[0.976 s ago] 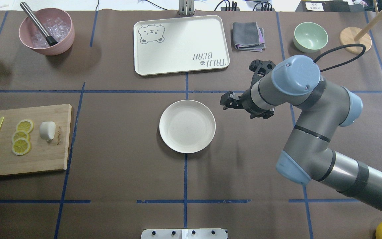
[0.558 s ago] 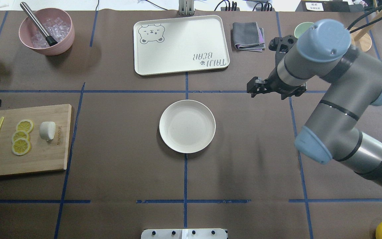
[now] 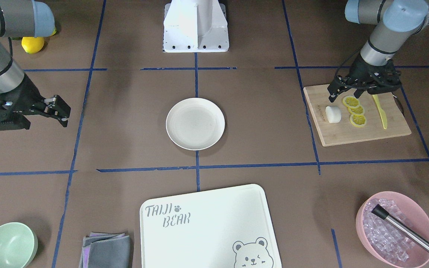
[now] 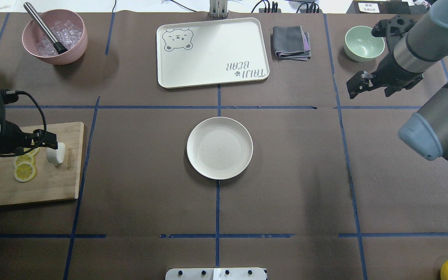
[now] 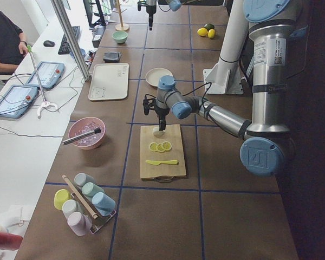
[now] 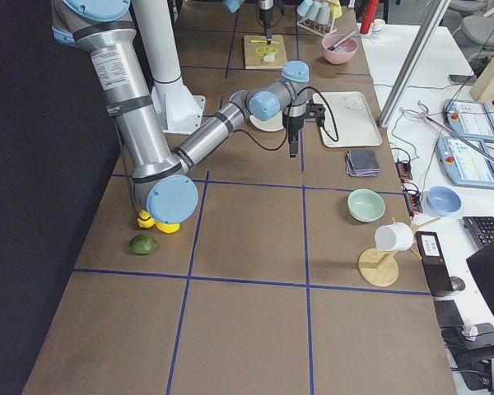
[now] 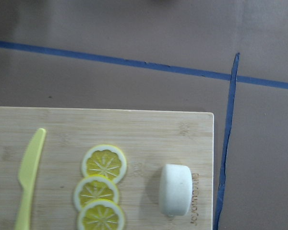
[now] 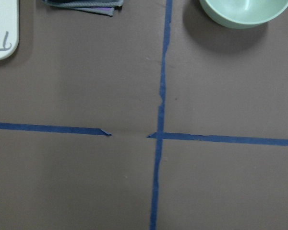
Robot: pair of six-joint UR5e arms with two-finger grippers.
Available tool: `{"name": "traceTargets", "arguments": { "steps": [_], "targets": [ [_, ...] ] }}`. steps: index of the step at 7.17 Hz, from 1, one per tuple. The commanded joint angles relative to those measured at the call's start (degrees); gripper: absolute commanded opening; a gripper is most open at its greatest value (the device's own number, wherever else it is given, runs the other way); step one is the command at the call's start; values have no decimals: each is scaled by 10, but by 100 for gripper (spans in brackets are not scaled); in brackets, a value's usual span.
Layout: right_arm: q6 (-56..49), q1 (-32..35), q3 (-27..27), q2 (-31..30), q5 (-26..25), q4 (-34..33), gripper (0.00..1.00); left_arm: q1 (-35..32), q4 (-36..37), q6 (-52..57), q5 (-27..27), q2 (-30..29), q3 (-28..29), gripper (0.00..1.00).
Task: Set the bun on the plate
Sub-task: 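Lower the left gripper onto the white bun on the cutting board and grasp it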
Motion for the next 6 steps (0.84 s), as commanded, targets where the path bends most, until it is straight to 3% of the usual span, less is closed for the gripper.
{"name": "traceTargets", "arguments": {
  "steps": [1,6],
  "targets": [
    [-99,66,0,-51,42,2,100,31,-86,-18,29,-3,78,98],
    [-126,91,0,-68,52,2,100,40,-86,-17,31,-9,81,93]
  ]
}}
